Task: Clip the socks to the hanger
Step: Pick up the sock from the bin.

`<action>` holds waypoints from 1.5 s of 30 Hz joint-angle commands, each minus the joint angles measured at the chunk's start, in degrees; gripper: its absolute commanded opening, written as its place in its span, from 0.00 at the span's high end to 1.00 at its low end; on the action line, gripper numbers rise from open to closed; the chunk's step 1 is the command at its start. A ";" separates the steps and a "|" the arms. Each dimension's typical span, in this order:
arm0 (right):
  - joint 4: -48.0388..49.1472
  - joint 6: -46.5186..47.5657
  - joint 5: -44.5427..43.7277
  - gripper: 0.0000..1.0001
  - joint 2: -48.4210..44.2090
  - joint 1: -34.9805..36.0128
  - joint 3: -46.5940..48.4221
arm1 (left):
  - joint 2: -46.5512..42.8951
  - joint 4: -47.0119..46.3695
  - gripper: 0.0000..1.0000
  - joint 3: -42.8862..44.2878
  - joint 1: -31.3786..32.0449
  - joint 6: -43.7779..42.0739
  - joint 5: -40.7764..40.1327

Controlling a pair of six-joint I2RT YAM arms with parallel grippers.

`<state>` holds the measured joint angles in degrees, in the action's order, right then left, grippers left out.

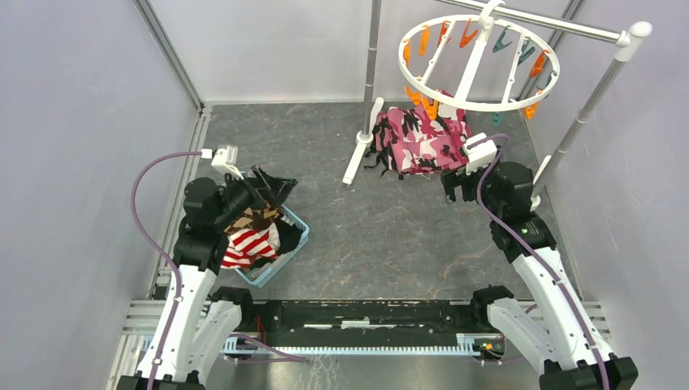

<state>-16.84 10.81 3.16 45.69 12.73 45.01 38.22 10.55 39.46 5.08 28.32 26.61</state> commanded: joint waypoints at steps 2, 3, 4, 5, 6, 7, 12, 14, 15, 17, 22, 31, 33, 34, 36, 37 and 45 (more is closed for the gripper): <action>-0.63 -0.17 7.41 0.02 -0.62 -2.16 3.46 | 1.52 2.43 0.00 1.56 2.13 -1.80 -2.27; -0.75 -0.17 7.91 0.02 -0.65 -2.35 3.54 | 1.63 2.57 0.00 1.47 2.28 -1.92 -2.69; -0.89 -0.14 8.57 0.02 -0.69 -2.56 3.65 | 1.65 2.60 0.00 1.33 2.43 -1.98 -2.99; -0.94 -0.04 9.32 0.02 -0.76 -2.71 3.65 | 1.73 2.55 0.00 1.14 2.57 -1.92 -3.40; -1.03 0.25 10.64 0.02 -0.80 -2.82 3.54 | 1.68 2.13 0.00 0.77 2.65 -1.38 -3.75; -1.00 0.56 11.70 0.02 -0.87 -2.87 3.33 | 1.67 1.47 0.00 0.28 2.73 -0.66 -3.80; -0.93 4.40 14.93 0.02 -1.23 -2.94 1.82 | 2.00 -4.80 0.00 -3.45 2.93 2.64 -0.94; -0.92 5.48 15.75 0.02 -1.36 -2.64 1.33 | 2.83 -4.88 0.00 -3.79 2.94 2.95 -0.24; -0.75 5.31 15.71 0.02 -1.34 -2.53 1.14 | 3.16 -4.76 0.01 -3.94 2.96 3.12 -0.20; -0.57 4.75 15.08 0.02 -1.01 -2.48 1.26 | 3.63 -4.65 0.01 -4.48 2.97 3.57 0.09; 0.98 7.58 9.72 0.02 0.50 -2.47 -0.35 | 4.39 2.57 0.00 -1.91 4.95 -2.15 -6.22; 6.28 16.94 9.30 0.02 3.54 -2.45 -9.89 | 15.78 22.06 0.00 10.62 30.95 -9.14 -52.50; 2.41 18.23 16.53 0.02 3.91 -2.46 -8.53 | 16.08 22.32 0.03 11.66 31.04 -8.90 -54.46; -0.54 20.30 21.69 0.02 4.99 -2.47 -6.99 | 15.59 22.37 0.05 12.21 31.04 -9.08 -55.40; -6.91 23.73 29.09 0.02 7.78 -2.45 -3.89 | 14.94 24.25 0.11 14.05 31.04 -9.47 -59.61; -8.22 24.52 31.79 0.02 8.58 -2.45 -3.16 | 15.06 25.27 0.14 15.39 31.04 -9.70 -61.05; -9.52 27.38 33.01 0.02 8.36 -1.91 -4.03 | 20.71 32.92 0.32 18.65 30.53 -13.51 -74.52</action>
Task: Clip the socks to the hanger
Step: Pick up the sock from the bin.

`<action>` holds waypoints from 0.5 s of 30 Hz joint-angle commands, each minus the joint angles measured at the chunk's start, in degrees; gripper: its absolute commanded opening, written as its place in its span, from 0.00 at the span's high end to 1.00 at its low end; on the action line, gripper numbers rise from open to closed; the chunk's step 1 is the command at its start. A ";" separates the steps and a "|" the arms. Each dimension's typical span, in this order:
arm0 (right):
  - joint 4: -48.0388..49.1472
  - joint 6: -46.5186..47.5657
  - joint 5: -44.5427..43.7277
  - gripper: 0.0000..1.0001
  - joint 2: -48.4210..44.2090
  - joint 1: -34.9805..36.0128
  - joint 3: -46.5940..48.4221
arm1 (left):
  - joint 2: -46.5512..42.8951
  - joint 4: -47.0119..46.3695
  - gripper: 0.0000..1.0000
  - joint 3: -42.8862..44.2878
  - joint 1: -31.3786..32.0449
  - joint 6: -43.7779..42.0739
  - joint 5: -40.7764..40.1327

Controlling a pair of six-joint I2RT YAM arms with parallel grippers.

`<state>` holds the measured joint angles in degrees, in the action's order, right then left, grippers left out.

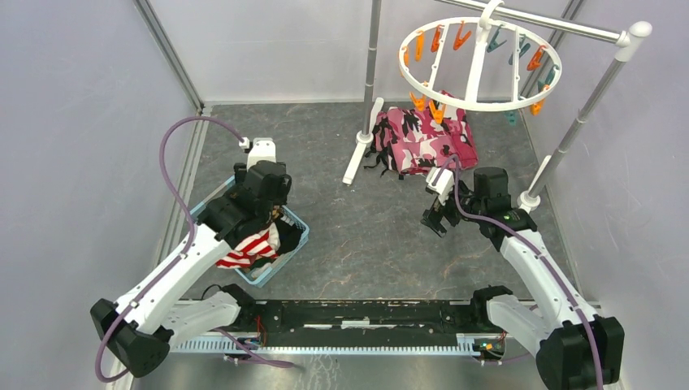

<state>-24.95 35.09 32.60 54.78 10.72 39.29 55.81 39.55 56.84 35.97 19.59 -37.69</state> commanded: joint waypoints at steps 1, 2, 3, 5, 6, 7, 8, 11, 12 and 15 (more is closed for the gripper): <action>-2.02 3.39 3.65 0.02 0.01 0.12 1.93 | 4.42 3.62 0.36 1.52 -0.98 -5.55 -10.81; -2.11 3.59 3.72 0.02 0.50 0.23 1.93 | 5.19 3.21 0.41 1.91 -1.78 -6.26 -10.73; -2.28 3.74 3.38 0.02 1.24 0.67 1.93 | 6.61 2.63 0.47 2.26 -2.78 -6.95 -10.47; -2.68 3.86 3.39 0.02 2.45 1.30 2.02 | 8.36 2.54 0.52 3.62 -3.95 -7.47 -9.90; -2.93 3.95 3.92 0.02 2.86 1.58 2.06 | 9.26 3.31 0.52 4.30 -4.05 -7.16 -9.23; -3.32 4.14 4.51 0.02 3.20 1.73 2.15 | 9.38 4.02 0.52 4.75 -4.06 -6.71 -7.95; -3.64 4.37 4.83 0.02 3.46 1.82 2.24 | 9.13 5.29 0.52 5.08 -4.06 -6.11 -6.05; -4.47 4.90 4.76 0.02 4.49 1.80 2.62 | 6.99 8.39 0.52 5.65 -4.05 -4.20 1.76; -4.66 4.98 4.69 0.02 4.90 1.81 2.80 | 6.35 9.40 0.52 5.77 -4.06 -4.03 3.97; -5.55 5.44 4.96 0.02 6.44 1.80 3.31 | 6.08 13.32 0.51 6.66 -3.98 -6.78 14.80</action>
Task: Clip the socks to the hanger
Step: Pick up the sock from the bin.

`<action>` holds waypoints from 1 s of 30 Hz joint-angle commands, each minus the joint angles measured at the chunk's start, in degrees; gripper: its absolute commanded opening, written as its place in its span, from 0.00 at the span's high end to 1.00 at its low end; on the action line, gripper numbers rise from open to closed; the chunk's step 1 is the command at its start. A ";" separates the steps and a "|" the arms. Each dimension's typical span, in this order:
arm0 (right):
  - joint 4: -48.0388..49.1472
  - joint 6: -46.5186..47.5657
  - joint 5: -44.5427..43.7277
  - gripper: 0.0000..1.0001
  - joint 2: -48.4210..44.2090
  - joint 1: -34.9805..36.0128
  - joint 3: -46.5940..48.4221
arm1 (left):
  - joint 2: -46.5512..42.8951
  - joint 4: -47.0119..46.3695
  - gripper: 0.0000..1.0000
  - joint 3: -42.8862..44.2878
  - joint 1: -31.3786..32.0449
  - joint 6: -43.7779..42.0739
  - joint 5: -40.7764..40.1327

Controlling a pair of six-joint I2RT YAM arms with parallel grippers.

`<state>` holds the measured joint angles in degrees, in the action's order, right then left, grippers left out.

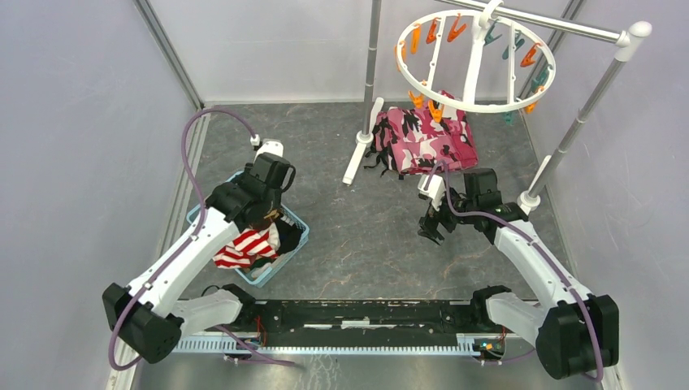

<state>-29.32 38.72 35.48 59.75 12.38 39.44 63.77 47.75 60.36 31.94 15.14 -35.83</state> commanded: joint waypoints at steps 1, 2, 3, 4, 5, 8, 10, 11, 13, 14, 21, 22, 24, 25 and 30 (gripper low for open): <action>-1.50 1.95 2.21 0.02 2.12 0.18 3.39 | -1.53 6.27 0.51 3.18 0.09 -3.30 15.04; -2.01 2.22 2.58 0.02 2.87 0.17 3.68 | -1.24 6.44 0.51 3.30 0.13 -4.34 18.04; -2.52 2.44 2.81 0.02 3.53 0.21 4.03 | -1.03 6.33 0.51 3.39 0.32 -5.49 19.87; -2.86 2.65 3.13 0.02 4.03 0.35 4.36 | -0.39 6.43 0.51 3.67 0.58 -6.51 19.84; -3.05 2.76 3.28 0.02 4.30 0.41 4.46 | 0.67 6.66 0.51 3.94 0.80 -7.02 18.02; -2.73 2.85 2.92 0.02 4.08 0.43 4.19 | 5.28 7.22 0.51 4.68 1.19 -9.18 13.17; -2.04 2.64 1.95 0.02 3.65 0.43 3.49 | 8.07 7.27 0.51 4.85 1.87 -10.60 10.86; -1.72 2.59 1.53 0.02 3.37 0.39 3.20 | 9.14 7.25 0.51 4.90 2.30 -11.04 9.85; -1.50 2.51 1.10 0.02 3.19 0.35 3.01 | 10.69 7.27 0.50 5.06 2.90 -11.33 8.23; -1.44 2.50 1.09 0.02 3.09 0.34 3.02 | 11.24 7.27 0.50 5.04 3.13 -11.51 7.58; -1.26 2.50 1.17 0.02 2.92 0.31 2.94 | 14.24 7.11 0.49 4.17 4.77 -12.89 3.97; -1.26 2.50 1.19 0.02 2.76 0.34 2.85 | 14.92 7.14 0.49 3.10 5.10 -13.42 1.16; -1.20 2.50 1.17 0.02 2.59 0.35 2.83 | 15.73 7.08 0.50 1.72 6.42 -13.53 -1.15; -1.28 2.51 1.17 0.02 2.51 0.35 2.83 | 15.76 7.07 0.52 1.55 7.20 -13.58 -1.25; -1.34 2.46 1.61 0.02 2.09 0.35 2.83 | 15.70 6.61 0.59 0.75 7.34 -14.02 -2.04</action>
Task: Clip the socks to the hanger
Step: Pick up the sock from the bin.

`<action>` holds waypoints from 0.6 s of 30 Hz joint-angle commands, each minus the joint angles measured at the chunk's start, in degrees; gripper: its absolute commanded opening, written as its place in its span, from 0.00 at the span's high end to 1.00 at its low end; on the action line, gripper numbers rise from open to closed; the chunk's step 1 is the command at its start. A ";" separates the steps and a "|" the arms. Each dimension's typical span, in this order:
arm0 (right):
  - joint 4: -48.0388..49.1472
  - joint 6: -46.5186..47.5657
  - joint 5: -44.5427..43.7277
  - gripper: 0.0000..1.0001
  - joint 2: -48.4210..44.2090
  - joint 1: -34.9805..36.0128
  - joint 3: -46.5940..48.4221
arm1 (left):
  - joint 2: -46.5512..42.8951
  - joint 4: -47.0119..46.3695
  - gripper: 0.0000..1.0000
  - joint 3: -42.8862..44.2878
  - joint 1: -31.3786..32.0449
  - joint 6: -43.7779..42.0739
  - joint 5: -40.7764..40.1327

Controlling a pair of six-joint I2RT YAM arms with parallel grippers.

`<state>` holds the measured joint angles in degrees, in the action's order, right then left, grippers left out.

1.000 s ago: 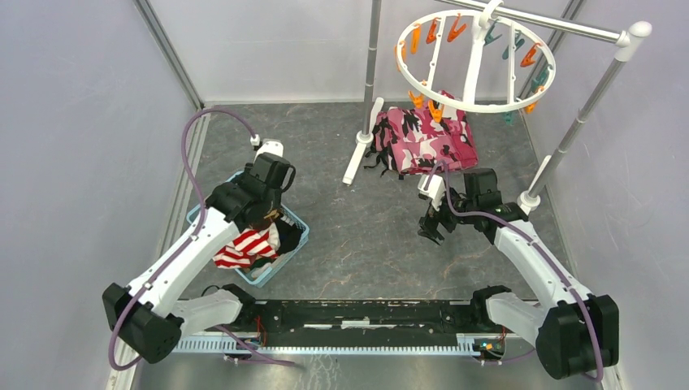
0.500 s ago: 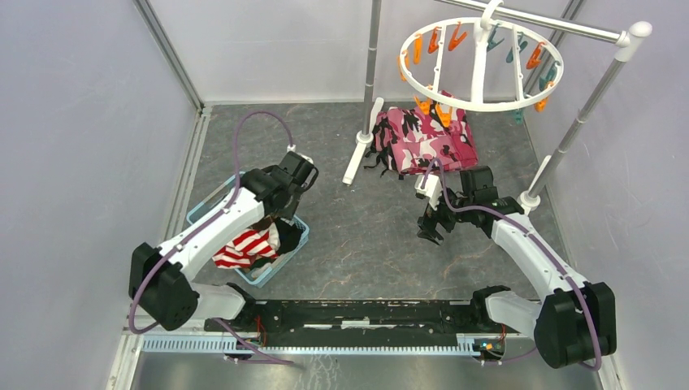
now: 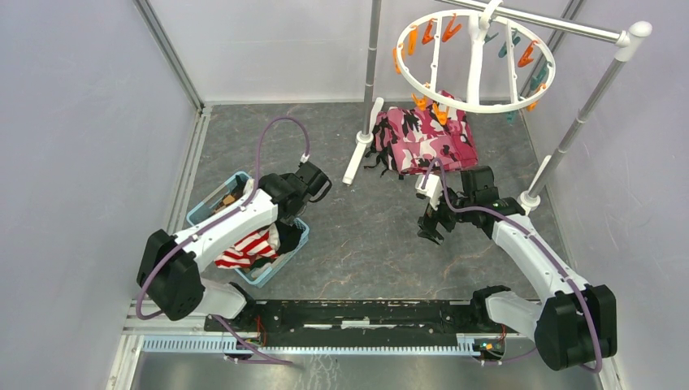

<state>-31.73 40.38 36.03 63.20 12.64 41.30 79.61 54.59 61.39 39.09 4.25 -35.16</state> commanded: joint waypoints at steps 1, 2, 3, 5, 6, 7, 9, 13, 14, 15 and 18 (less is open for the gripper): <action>1.06 0.84 1.14 0.02 -1.56 0.04 0.98 | 0.29 -0.23 0.59 -0.42 0.20 -3.27 -2.24; 1.06 0.85 1.17 0.02 -1.60 0.10 0.98 | 0.57 -0.39 0.59 -0.58 0.20 -3.50 -2.05; 0.97 0.84 1.15 0.02 -1.86 0.10 0.98 | 0.86 -0.44 0.58 -0.69 0.20 -3.59 -2.07; 0.89 0.84 1.35 0.02 -2.15 0.09 0.89 | 1.50 -0.70 0.57 -0.93 0.20 -3.83 -2.74; 0.87 0.84 1.41 0.02 -2.28 0.08 0.89 | 1.66 -1.06 0.57 -1.36 0.22 -3.89 -3.07; 0.82 0.84 1.53 0.02 -2.34 0.05 0.93 | 1.76 -1.48 0.58 -1.82 0.20 -3.90 -3.41; 0.57 0.93 1.87 0.02 -2.55 0.07 1.06 | 1.83 -1.95 0.60 -2.62 0.20 -3.90 -3.62; 0.26 1.10 2.53 0.02 -2.64 0.09 1.14 | 1.10 -0.73 0.91 -1.29 0.28 -3.68 -6.67; 0.26 1.10 2.62 0.02 -2.63 0.10 1.15 | 0.56 -0.10 0.95 -0.37 0.33 -3.17 -6.89; 0.25 1.10 2.69 0.02 -2.66 0.05 1.15 | -0.05 0.57 0.98 0.59 0.60 -2.53 -6.89; 0.12 1.19 2.74 0.02 -2.90 0.09 1.15 | -2.82 2.01 0.98 3.66 2.47 -1.38 -3.94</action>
<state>-31.83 40.40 36.88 61.54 12.64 41.30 81.14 55.05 59.81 39.59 1.85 -39.31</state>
